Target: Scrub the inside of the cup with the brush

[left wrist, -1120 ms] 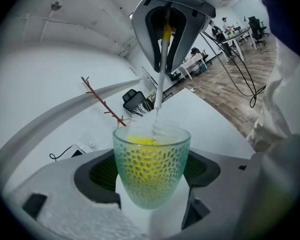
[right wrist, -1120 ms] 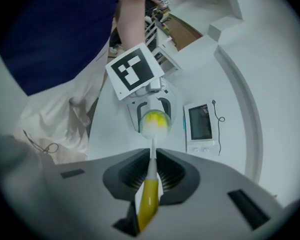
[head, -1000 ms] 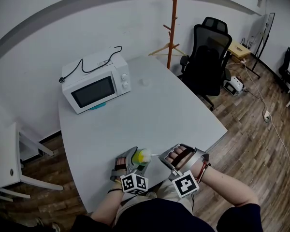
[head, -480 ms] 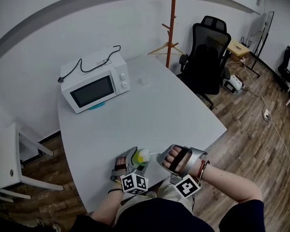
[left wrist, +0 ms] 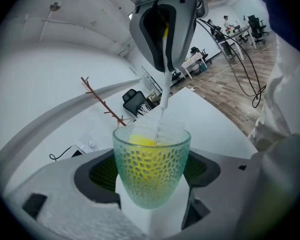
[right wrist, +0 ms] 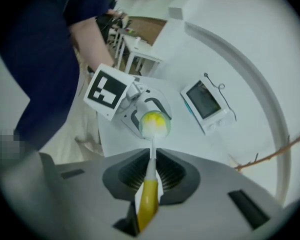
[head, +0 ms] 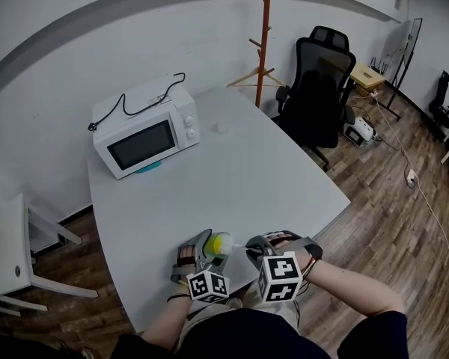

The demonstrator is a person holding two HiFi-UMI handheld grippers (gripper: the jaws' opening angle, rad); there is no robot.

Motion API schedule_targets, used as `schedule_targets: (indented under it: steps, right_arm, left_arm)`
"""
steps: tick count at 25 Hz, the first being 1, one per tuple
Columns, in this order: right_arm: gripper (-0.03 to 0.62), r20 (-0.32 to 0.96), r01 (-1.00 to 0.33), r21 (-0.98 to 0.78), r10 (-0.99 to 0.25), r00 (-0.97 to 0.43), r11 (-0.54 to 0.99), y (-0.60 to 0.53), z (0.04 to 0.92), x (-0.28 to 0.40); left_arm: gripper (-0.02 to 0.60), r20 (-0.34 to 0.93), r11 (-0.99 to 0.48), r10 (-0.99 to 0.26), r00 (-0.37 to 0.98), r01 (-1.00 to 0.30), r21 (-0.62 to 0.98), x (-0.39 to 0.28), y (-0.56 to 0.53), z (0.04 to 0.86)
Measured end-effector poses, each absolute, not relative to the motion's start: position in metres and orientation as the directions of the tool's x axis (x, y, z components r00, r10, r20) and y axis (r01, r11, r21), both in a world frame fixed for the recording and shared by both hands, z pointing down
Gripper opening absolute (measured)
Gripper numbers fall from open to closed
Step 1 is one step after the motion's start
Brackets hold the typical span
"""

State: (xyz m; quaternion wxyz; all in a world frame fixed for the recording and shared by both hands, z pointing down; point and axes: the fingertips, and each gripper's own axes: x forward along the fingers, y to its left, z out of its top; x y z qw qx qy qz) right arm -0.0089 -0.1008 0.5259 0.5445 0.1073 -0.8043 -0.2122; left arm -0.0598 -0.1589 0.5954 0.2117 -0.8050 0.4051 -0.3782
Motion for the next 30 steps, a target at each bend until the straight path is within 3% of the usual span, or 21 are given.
schedule_targets:
  steps: [4, 8, 12, 16, 19, 30]
  right_arm:
    - [0.049, 0.867, -0.191, 0.201, -0.265, -0.422, 0.961, -0.1, 0.524, -0.009]
    - [0.049, 0.874, -0.433, -0.065, -0.158, -0.46, 0.899, -0.098, 0.528, 0.0]
    - [0.049, 0.808, -0.618, -0.417, -0.04, -0.588, 0.666, -0.095, 0.534, -0.001]
    - [0.049, 0.715, -0.654, -0.653, 0.027, -0.698, 0.383, -0.088, 0.537, -0.002]
    - [0.049, 0.698, -0.652, -0.684, 0.033, -0.715, 0.326, -0.086, 0.536, -0.001]
    - [0.049, 0.736, -0.663, -0.617, 0.011, -0.677, 0.423, -0.086, 0.539, 0.007]
  left_arm:
    - [0.383, 0.435, -0.582, -0.812, 0.388, -0.488, -0.651, -0.059, -0.159, 0.596]
    - [0.383, 0.432, -0.577, -0.815, 0.385, -0.475, -0.665, -0.059, -0.158, 0.597]
    - [0.384, 0.433, -0.573, -0.817, 0.381, -0.458, -0.679, -0.06, -0.156, 0.599]
    - [0.383, 0.437, -0.574, -0.816, 0.379, -0.437, -0.693, -0.058, -0.154, 0.602]
    - [0.383, 0.44, -0.575, -0.815, 0.377, -0.429, -0.697, -0.056, -0.152, 0.602]
    - [0.384, 0.452, -0.582, -0.81, 0.375, -0.419, -0.697, -0.054, -0.154, 0.61]
